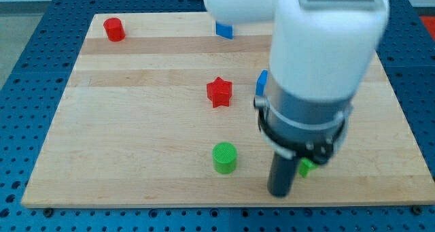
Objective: Point your arm towards the bottom center
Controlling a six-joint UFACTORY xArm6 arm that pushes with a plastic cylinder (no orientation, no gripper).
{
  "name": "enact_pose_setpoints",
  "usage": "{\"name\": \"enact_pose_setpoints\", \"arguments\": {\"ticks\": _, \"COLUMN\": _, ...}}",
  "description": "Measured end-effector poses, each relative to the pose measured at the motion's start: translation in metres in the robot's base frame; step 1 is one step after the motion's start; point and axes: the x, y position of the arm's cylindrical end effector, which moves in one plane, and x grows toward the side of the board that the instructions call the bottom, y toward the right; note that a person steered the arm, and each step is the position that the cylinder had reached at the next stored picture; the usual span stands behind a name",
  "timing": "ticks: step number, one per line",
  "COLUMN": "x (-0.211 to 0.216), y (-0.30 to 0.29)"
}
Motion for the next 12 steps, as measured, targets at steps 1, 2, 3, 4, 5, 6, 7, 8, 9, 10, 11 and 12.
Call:
{"name": "enact_pose_setpoints", "arguments": {"ticks": 1, "x": 0.002, "y": 0.0}}
{"name": "enact_pose_setpoints", "arguments": {"ticks": 2, "x": -0.065, "y": 0.015}}
{"name": "enact_pose_setpoints", "arguments": {"ticks": 3, "x": -0.148, "y": 0.069}}
{"name": "enact_pose_setpoints", "arguments": {"ticks": 4, "x": -0.158, "y": 0.083}}
{"name": "enact_pose_setpoints", "arguments": {"ticks": 5, "x": -0.157, "y": 0.075}}
{"name": "enact_pose_setpoints", "arguments": {"ticks": 6, "x": -0.132, "y": 0.027}}
{"name": "enact_pose_setpoints", "arguments": {"ticks": 7, "x": -0.074, "y": 0.007}}
{"name": "enact_pose_setpoints", "arguments": {"ticks": 8, "x": -0.025, "y": 0.048}}
{"name": "enact_pose_setpoints", "arguments": {"ticks": 9, "x": -0.061, "y": 0.142}}
{"name": "enact_pose_setpoints", "arguments": {"ticks": 10, "x": -0.123, "y": 0.172}}
{"name": "enact_pose_setpoints", "arguments": {"ticks": 11, "x": -0.117, "y": 0.172}}
{"name": "enact_pose_setpoints", "arguments": {"ticks": 12, "x": -0.032, "y": 0.172}}
